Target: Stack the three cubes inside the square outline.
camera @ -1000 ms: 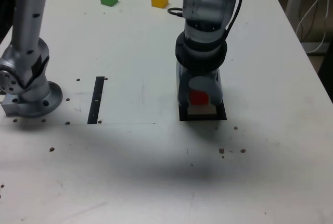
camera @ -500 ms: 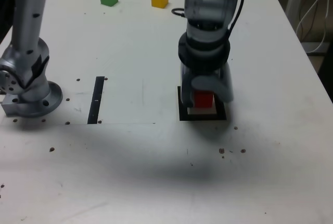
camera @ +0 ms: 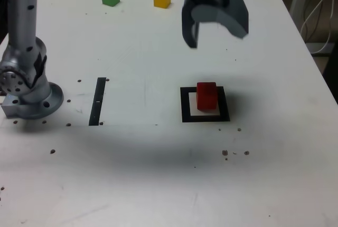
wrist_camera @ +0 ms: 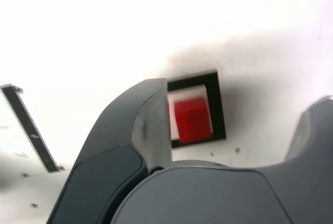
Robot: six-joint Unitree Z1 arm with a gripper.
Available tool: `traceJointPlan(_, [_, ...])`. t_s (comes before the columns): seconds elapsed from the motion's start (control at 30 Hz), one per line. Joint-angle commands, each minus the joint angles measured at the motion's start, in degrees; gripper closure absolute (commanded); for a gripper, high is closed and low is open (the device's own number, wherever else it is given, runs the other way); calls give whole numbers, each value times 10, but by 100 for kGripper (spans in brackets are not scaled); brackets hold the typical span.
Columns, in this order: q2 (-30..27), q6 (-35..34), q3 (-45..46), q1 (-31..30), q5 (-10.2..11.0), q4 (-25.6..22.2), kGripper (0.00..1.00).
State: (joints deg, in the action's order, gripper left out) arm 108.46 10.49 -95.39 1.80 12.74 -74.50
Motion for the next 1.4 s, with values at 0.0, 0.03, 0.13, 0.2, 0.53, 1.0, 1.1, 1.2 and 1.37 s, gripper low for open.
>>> traceJointPlan(0.0, [-3, 21, -9, 29, -1, -7, 1])
traceJointPlan(0.03, [-4, 36, -14, 48, -1, -11, 1])
traceJointPlan(0.13, [-6, 85, -31, 108, 0, -22, 1])
traceJointPlan(0.2, [-5, 118, -43, 149, 2, -26, 1])
traceJointPlan(0.53, [13, 235, -82, 335, 29, -30, 1])
traceJointPlan(1.0, [114, 378, -138, 460, 119, -32, 1])
traceJointPlan(1.1, [153, 407, -176, 475, 119, -33, 1])
traceJointPlan(1.2, [193, 435, -217, 484, 118, -38, 1])
traceJointPlan(1.37, [246, 476, -281, 489, 111, -42, 1])
